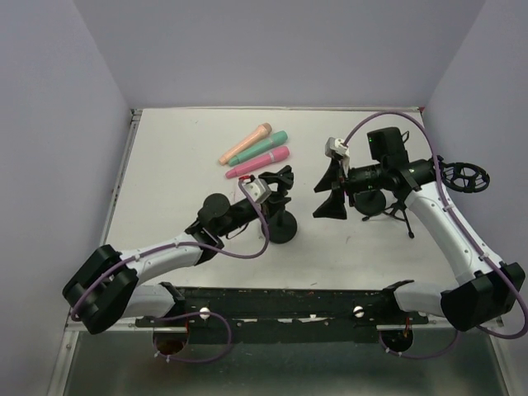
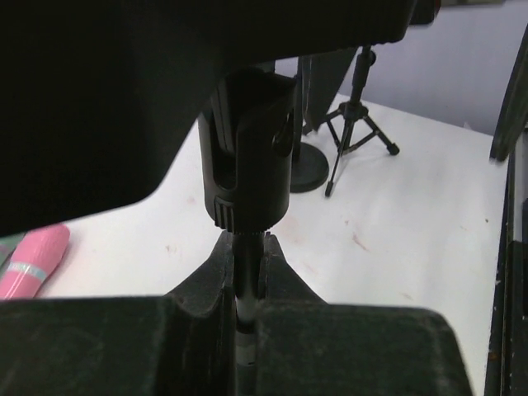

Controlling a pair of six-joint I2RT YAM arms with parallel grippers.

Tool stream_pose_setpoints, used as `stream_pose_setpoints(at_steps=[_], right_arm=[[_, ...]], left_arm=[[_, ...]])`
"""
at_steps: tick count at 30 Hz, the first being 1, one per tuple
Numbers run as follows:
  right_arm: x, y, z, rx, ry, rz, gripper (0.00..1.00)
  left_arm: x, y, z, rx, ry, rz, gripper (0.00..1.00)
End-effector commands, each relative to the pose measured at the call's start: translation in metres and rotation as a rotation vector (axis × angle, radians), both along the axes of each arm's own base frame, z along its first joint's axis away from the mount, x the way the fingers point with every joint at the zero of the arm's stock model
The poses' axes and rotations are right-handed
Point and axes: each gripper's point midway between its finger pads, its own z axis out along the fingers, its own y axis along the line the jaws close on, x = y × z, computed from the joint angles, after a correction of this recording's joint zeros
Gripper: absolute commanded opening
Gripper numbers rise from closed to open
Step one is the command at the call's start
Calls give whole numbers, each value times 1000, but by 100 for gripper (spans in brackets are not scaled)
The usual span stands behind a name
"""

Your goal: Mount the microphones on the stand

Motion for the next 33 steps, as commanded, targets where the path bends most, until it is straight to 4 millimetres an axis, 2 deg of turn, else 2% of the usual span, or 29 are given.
stream_pose_setpoints(at_steps=[1, 2, 6, 11, 16, 18, 21, 24, 26, 30, 33], right_arm=[[6, -7, -8, 3, -59, -29, 91], [8, -9, -9, 4, -62, -38, 91], [10, -16, -17, 0, -69, -67, 91], [13, -25, -27, 4, -66, -105, 91], [11, -30, -37, 22, -54, -111, 92], [8, -31, -41, 28, -46, -106, 92], [6, -32, -44, 36, -45, -101, 92], [5, -34, -49, 39, -44, -99, 92], [4, -35, -51, 41, -42, -99, 92], [1, -37, -62, 44, -31, -96, 92], [-1, -39, -71, 37, -38, -92, 92]], left_arm=[[0, -31, 63, -135, -105, -122, 0], [3, -37, 67, -142, -106, -132, 0], [20, -57, 62, -129, -94, -146, 0], [44, -75, 42, -89, -77, -126, 0], [54, -83, 22, -71, -41, -114, 2], [54, -81, 18, -73, -35, -107, 16], [51, -74, 14, -78, -28, -86, 44], [44, -64, 13, -81, -23, -76, 64], [36, -57, 13, -80, -25, -79, 71], [17, -35, 1, -39, 1, -97, 81], [6, -13, -14, 11, 78, -110, 82]])
